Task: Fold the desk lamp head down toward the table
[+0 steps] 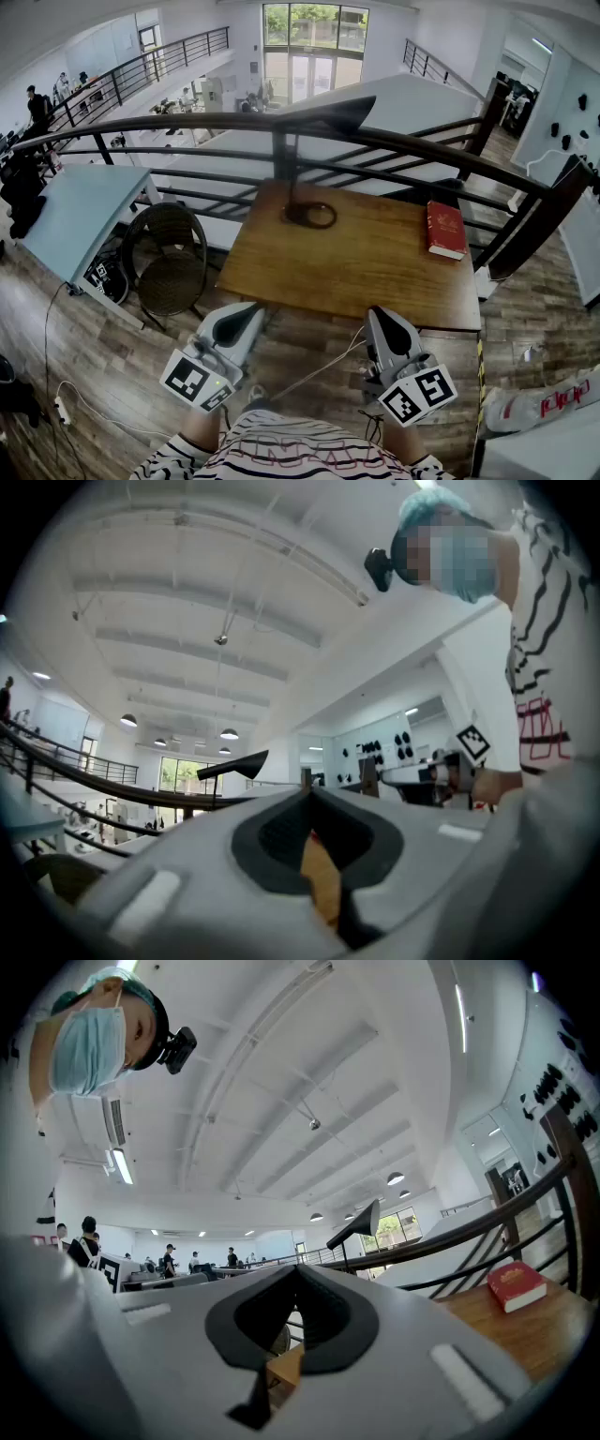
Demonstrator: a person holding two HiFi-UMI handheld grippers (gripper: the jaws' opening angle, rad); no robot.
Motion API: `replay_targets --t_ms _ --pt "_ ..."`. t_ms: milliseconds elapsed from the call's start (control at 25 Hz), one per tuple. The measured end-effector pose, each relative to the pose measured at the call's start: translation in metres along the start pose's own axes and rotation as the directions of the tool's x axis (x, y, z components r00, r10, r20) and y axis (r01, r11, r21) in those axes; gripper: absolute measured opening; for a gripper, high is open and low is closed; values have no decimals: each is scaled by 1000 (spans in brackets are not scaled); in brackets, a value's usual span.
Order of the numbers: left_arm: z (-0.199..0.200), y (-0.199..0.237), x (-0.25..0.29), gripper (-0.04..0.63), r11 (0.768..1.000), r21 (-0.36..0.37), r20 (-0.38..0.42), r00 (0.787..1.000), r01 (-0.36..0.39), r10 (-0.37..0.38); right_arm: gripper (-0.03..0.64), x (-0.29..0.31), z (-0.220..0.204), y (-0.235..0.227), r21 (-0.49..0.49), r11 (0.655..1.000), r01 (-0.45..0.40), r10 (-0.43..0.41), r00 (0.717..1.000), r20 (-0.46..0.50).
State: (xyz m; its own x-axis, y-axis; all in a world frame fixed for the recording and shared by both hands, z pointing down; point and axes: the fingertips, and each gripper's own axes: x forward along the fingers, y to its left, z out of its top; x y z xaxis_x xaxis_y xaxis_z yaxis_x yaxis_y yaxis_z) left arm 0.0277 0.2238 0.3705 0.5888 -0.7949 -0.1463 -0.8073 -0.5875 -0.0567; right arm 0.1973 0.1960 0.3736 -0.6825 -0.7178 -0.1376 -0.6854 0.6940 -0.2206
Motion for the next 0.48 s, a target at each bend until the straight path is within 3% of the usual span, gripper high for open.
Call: replay_targets --t_ms 160,200,280,320,480 --pt "-7 -7 2 3 1000 4 15 1000 -21 21 4 -2 -3 -1 31 999 -35 35 999 15" --pt "-9 -8 3 2 1000 5 13 1000 -19 19 33 -2 -4 -2 35 999 -34 34 999 17" --pt "-14 -11 9 152 1000 4 8 1000 -4 4 135 -1 -9 -7 46 999 -20 19 1000 12" --pt "-17 -11 13 188 1000 3 6 1000 8 -8 137 0 -12 -11 52 999 -13 12 1000 8" --pt "-32 2 31 200 999 -10 6 999 36 -36 211 16 -27 -24 63 998 -1 2 1000 -13"
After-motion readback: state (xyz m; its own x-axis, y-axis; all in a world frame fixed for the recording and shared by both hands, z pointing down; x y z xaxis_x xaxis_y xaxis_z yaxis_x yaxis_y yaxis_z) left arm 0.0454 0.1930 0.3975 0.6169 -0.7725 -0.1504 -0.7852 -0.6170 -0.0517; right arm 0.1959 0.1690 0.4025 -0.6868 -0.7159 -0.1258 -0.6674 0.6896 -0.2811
